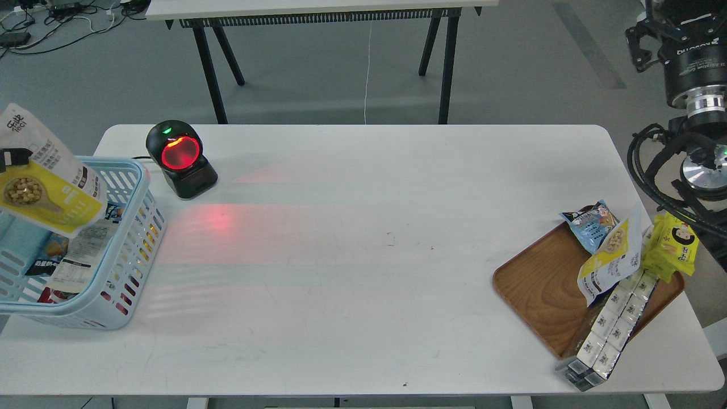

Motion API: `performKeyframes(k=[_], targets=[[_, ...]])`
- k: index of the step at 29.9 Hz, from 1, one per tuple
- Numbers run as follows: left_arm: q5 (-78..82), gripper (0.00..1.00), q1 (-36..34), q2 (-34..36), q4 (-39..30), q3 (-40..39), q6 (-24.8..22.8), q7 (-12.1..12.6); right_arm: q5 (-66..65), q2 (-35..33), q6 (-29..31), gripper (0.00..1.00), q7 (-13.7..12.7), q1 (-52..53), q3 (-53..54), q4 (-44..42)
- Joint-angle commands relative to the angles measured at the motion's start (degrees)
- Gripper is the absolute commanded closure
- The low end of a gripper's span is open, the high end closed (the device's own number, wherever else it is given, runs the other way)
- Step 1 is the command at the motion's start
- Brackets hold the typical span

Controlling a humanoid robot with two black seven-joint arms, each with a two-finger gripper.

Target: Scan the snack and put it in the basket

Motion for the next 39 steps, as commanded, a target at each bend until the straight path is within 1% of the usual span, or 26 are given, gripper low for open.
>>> performKeyframes(k=[1,4,5,7,9,11,13,16,17,18,19,20,21,24,28,30,35,37,39], targets=[[0.05,0.98,0.01,-0.22,0.05,0.52,0.0,0.0,0.0,-0.09,0.0,0.01,0.05,-0.14,0.08,-0.06],[0.05,0.94,-0.08,-0.31,-0.03,0.52,0.0,0.0,0.0,-0.61,0.0,0.01,0.05,-0.14,0.08,0.03],[-0.04,0.91,-0.08,-0.31,-0.03,0.44,0.0,0.0,0.0,-0.7,0.0,0.01,0.05,-0.14,0.08,0.03],[-0.04,0.8,-0.08,-0.31,-0.03,0.08,0.0,0.0,0.0,-0.79,0.0,0.01,0.05,-0.14,0.08,0.03],[-0.13,0.72,-0.16,-0.31,-0.21,-0.01,0.0,0.0,0.0,-0.79,0.0,0.01,0.05,-0.14,0.08,0.03],[-0.13,0.67,-0.16,-0.22,-0.65,-0.01,0.0,0.0,0.0,-0.79,0.0,0.01,0.05,-0.14,0.08,0.03],[-0.3,0.63,-0.51,-0.22,-0.91,-0.18,0.0,0.0,0.0,-0.71,0.0,0.01,0.05,-0.14,0.08,0.12],[-5.02,0.52,-1.83,-0.13,-0.65,-2.02,0.0,0.0,0.0,-0.71,0.0,0.01,0.0,-0.14,-0.01,0.12],[-7.74,0.45,-2.36,-0.13,-0.3,-3.16,0.0,0.0,0.0,-0.71,0.0,0.01,-0.09,-0.14,-0.01,0.12],[-11.08,0.33,-3.06,-0.13,0.23,-4.74,0.0,0.0,0.0,-0.71,0.0,0.01,-0.09,-0.05,-0.09,0.12],[-14.94,0.17,-3.33,-0.31,1.1,-6.32,0.0,0.0,-0.09,-0.71,0.0,0.01,-0.18,-0.05,-0.27,0.12],[-18.63,0.06,-3.41,-0.57,2.41,-7.73,0.0,0.0,-0.17,-0.71,0.0,0.01,-0.18,0.03,-0.36,0.03],[-22.76,0.01,-3.42,-1.01,3.99,-9.13,0.0,0.0,-0.26,-0.71,0.0,0.01,-0.18,0.21,-0.36,-0.06],[-31.21,0.0,-3.5,-2.06,6.2,-10.9,0.0,0.0,-0.35,-0.79,0.0,0.01,-0.09,0.56,-0.36,-0.06],[-38.16,0.0,-4.12,-3.73,7.69,-12.83,0.0,0.0,-0.35,-0.88,0.0,0.01,0.05,0.65,0.25,0.73],[-44.13,0.0,-4.29,-7.06,10.93,-14.67,0.0,0.0,-0.35,-0.97,0.0,0.01,0.05,0.56,1.13,1.78],[-58.19,0.0,-4.38,-16.46,19.98,-15.3,0.0,0.0,-0.53,-1.41,0.0,0.01,-0.44,0.65,1.14,1.0],[-63.47,0.0,-4.64,-19.81,23.5,-16.17,0.0,0.0,-0.61,-2.37,0.0,0.01,-1.66,0.65,0.79,0.12],[-68.92,0.0,-5.17,-22.97,26.58,-18.01,0.0,0.0,-0.61,-4.04,0.0,0.01,-4.82,0.65,0.78,-0.06]])
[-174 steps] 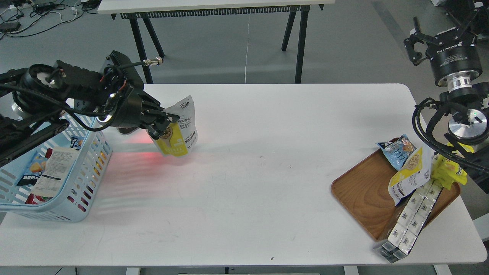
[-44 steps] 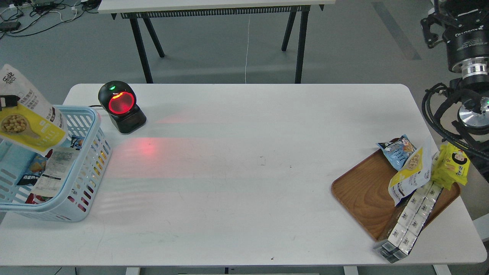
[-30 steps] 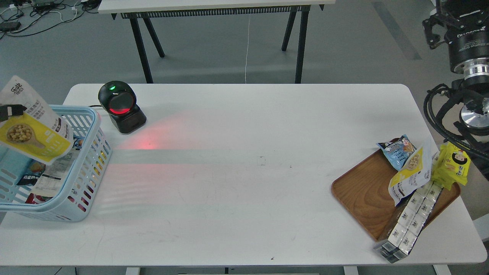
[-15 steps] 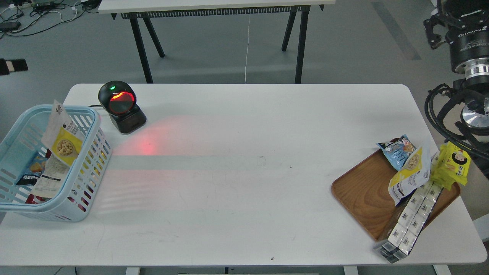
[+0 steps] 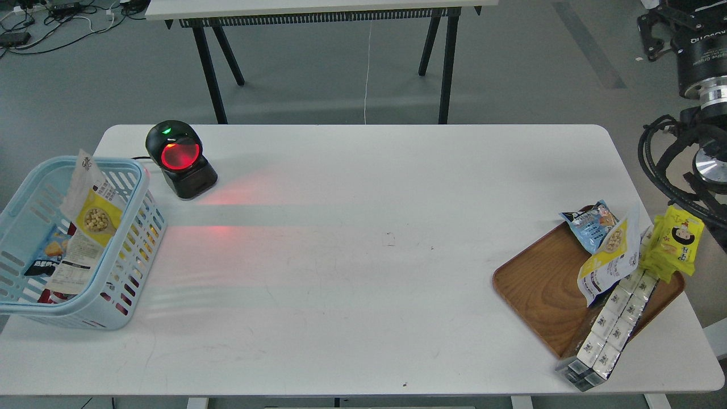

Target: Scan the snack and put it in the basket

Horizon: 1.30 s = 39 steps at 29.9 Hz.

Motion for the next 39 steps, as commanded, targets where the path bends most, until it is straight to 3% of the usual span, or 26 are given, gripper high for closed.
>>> performKeyframes(k=[1,8,13,17,23,27,33,39], targets=[[-9.82,0.0,-0.6,-6.07,5.85,-2.68,0.0,-0.01,-0.05,-2.54,0.0,0.01,-4.48,0.03,-0.2,-0.74],[-22.14,0.0,-0.69,-18.02,13.58,-4.89,0.0,5.58,-0.05,-2.11,0.0,0.01,-5.1,-0.41,-0.2,-2.84],[-23.29,0.0,-2.97,-26.98,20.88,-7.61,0.0,6.28,-0.05,-1.76,0.0,0.01,-5.1,-0.58,-0.46,-3.37],[-24.16,0.0,-3.51,-33.84,24.58,-10.16,0.0,8.74,-0.05,-0.53,0.0,0.01,-5.19,-0.67,-0.46,-3.37],[-27.77,0.0,-2.71,-39.21,25.98,-11.04,0.0,9.09,0.04,-0.27,0.0,0.01,-5.54,-1.9,-0.29,-2.58],[-30.84,0.0,-3.42,-45.18,31.77,-11.65,0.0,9.18,0.04,0.97,0.0,0.01,-5.72,-1.99,-0.37,-2.76],[-40.5,0.0,-2.89,-47.83,34.07,-14.2,0.0,12.26,0.13,1.05,0.0,0.01,-8.09,-1.9,0.15,-2.58],[-42.98,0.0,-2.63,-48.62,35.39,-14.29,0.0,12.35,0.04,1.23,0.0,0.01,-8.09,-2.43,0.15,-2.85]])
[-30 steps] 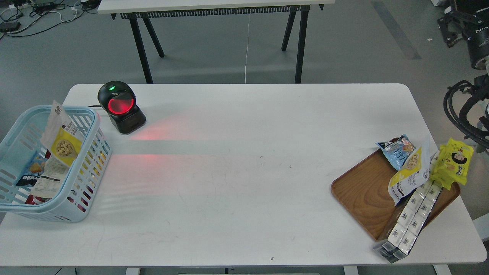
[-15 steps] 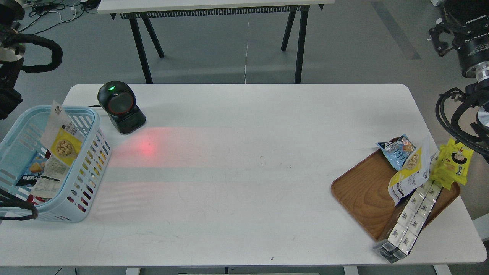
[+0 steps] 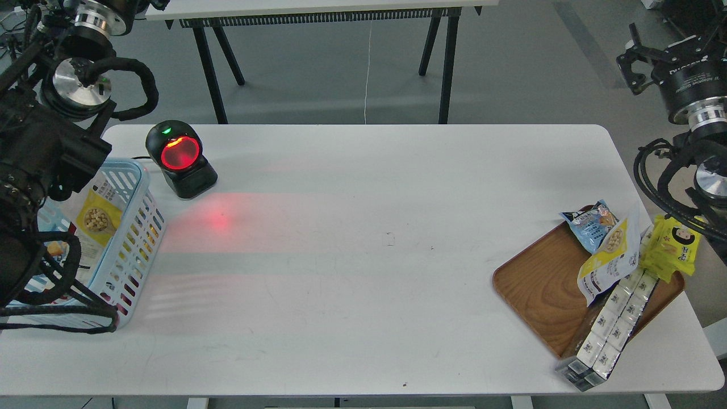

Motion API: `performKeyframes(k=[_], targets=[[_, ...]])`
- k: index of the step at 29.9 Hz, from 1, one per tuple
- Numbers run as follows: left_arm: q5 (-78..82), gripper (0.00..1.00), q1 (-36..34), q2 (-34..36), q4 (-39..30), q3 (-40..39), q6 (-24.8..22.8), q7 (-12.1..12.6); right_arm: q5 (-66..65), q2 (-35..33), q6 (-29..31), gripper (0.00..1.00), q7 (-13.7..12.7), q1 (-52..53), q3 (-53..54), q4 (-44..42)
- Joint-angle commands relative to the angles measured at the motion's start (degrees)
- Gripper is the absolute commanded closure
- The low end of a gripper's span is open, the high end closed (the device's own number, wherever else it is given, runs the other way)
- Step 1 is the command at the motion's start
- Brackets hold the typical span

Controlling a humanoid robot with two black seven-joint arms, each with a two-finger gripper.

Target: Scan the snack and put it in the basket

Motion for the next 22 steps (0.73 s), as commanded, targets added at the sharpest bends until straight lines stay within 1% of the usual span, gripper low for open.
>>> performKeyframes(k=[1,8,15,22], targets=[[-0.51,0.0,0.24,-1.07,1.56,-0.04,-0.01,0.04,-0.09,0.11,0.0,0.01,-0.06,-0.41,-0.13,-0.16],[-0.51,0.0,1.56,-3.18,4.11,-0.04,-0.01,0.13,-0.09,1.52,0.0,0.01,0.03,0.03,0.48,-0.24],[-0.59,0.0,3.49,-4.68,4.29,-0.04,-0.01,0.13,-0.09,1.52,0.0,0.01,0.03,0.38,1.62,-0.42],[-1.21,0.0,3.49,-5.03,4.2,-0.04,-0.01,0.04,-0.09,1.52,0.0,0.01,0.12,0.38,1.98,-0.33]])
